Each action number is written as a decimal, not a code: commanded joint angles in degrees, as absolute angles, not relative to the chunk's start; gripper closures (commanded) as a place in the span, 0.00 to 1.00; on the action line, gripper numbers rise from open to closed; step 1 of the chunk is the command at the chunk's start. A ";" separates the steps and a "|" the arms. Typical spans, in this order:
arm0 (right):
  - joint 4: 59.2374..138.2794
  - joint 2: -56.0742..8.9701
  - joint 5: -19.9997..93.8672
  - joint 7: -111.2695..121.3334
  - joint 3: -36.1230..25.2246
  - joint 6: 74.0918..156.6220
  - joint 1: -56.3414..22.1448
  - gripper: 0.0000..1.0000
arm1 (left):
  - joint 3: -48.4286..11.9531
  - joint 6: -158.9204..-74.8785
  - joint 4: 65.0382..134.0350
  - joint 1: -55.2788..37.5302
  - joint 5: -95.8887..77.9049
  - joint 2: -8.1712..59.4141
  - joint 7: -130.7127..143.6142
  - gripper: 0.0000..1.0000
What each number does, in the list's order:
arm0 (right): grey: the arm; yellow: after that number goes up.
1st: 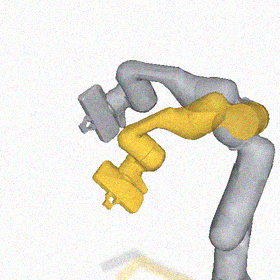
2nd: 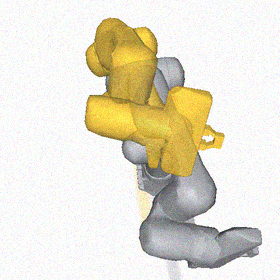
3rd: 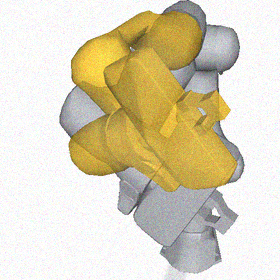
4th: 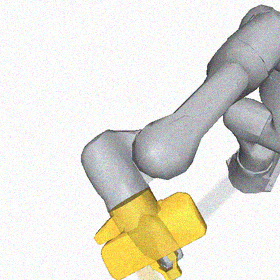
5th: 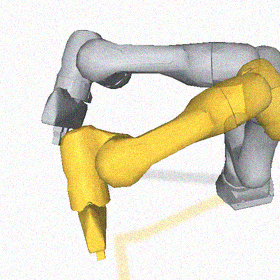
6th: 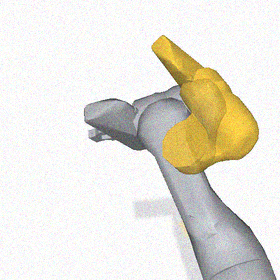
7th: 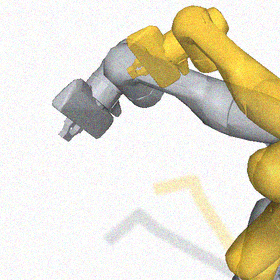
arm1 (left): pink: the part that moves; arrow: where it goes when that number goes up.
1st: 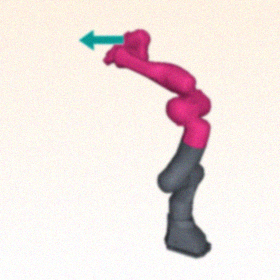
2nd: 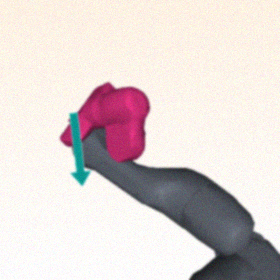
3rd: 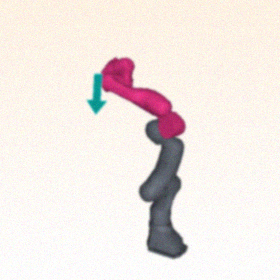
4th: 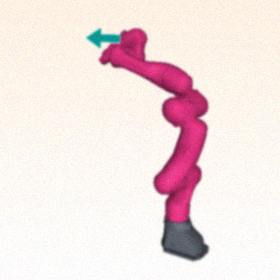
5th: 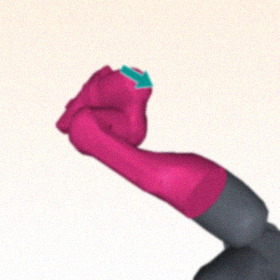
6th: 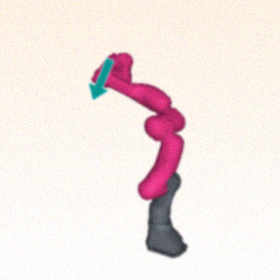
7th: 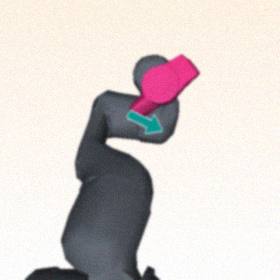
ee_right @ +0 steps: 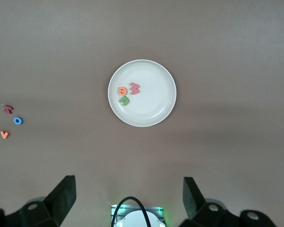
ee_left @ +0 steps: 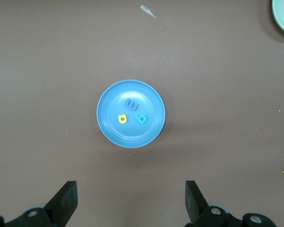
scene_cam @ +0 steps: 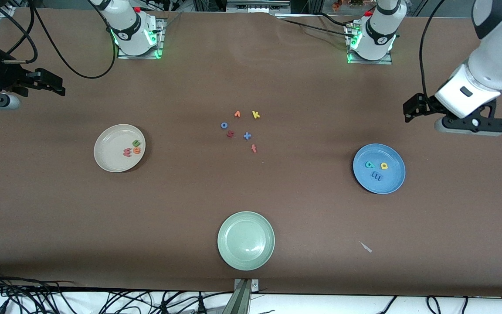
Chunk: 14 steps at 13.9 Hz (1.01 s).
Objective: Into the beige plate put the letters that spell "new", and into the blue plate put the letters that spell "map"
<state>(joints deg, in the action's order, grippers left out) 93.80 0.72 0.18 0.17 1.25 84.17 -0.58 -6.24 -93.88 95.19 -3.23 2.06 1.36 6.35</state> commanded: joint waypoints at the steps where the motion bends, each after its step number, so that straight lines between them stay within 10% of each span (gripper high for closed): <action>1: 93.78 1.49 -0.35 -0.44 1.49 84.55 -0.09 0.00 | -4.48 -95.54 99.14 -3.96 0.79 -2.81 7.03 0.00; 14: 93.87 0.88 -0.62 -0.35 1.49 85.25 -0.35 0.00 | -4.57 -94.57 99.58 -2.90 -0.26 -2.81 2.64 0.00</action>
